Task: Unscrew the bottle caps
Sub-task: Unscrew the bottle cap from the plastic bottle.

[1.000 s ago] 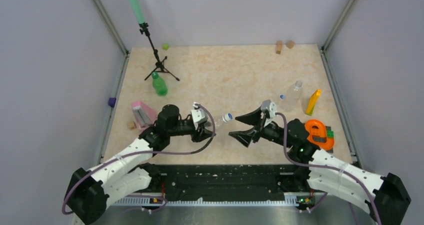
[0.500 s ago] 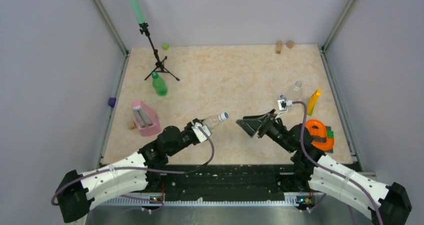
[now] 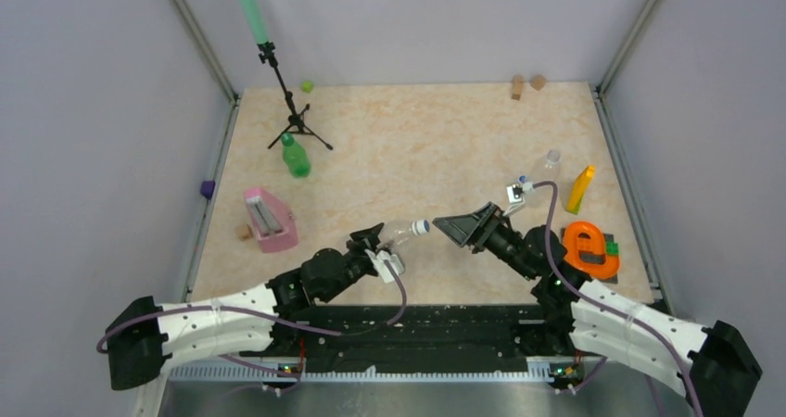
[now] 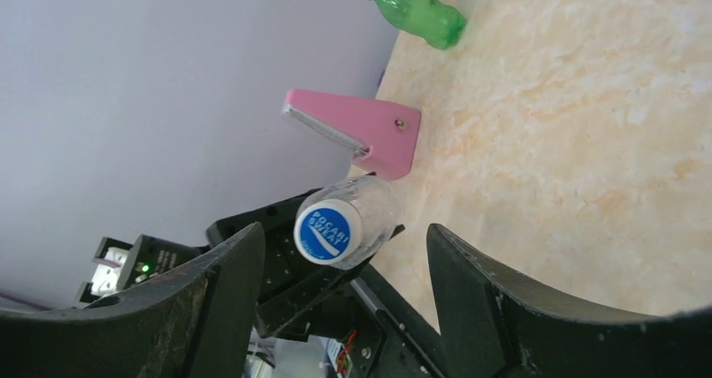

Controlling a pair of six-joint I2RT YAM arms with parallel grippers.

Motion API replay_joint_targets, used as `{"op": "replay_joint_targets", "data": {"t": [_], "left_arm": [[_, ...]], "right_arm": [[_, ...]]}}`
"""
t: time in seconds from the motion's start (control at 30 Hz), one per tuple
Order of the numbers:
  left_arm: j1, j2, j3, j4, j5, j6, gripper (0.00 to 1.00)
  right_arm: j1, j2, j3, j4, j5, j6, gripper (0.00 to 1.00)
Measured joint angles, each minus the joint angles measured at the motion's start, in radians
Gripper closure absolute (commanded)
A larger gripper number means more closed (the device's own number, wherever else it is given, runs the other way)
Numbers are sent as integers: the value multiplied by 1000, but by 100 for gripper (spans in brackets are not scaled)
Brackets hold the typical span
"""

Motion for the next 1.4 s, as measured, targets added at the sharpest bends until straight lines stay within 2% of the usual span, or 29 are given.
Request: {"op": "replay_joint_targets", "data": {"t": [0.33,0.43,0.73,0.83,0.93,1.1,1.17,1.23,1.3,1.4], "left_arm": [[-59,71,0,15,-79,62,100],[-70,85,0,15,-103,77,100],[-85,106,11,16,-143,104,100],[-87,107,11,14,-151,105,100],[-88,111,11,14,-155,104,100],[-89,110,13,13,-157,97,100],[-90,109,17,6,-153,72,100],[-87,102,30,-24,-135,31,100],[-50,79,48,-69,-53,-32,100],[107,31,77,-132,231,-144,100]], "right_arm": [[0,163,3,61,-47,59,36],[0,176,3,89,-59,73,43],[0,262,3,131,-94,92,56],[0,280,3,145,-111,94,68],[0,281,4,153,-117,89,89],[0,277,4,159,-127,63,99],[-1,270,4,165,-144,21,100],[-6,255,4,167,-172,-54,100],[-8,226,8,163,-204,-157,100],[-11,192,55,122,-269,-355,100]]}}
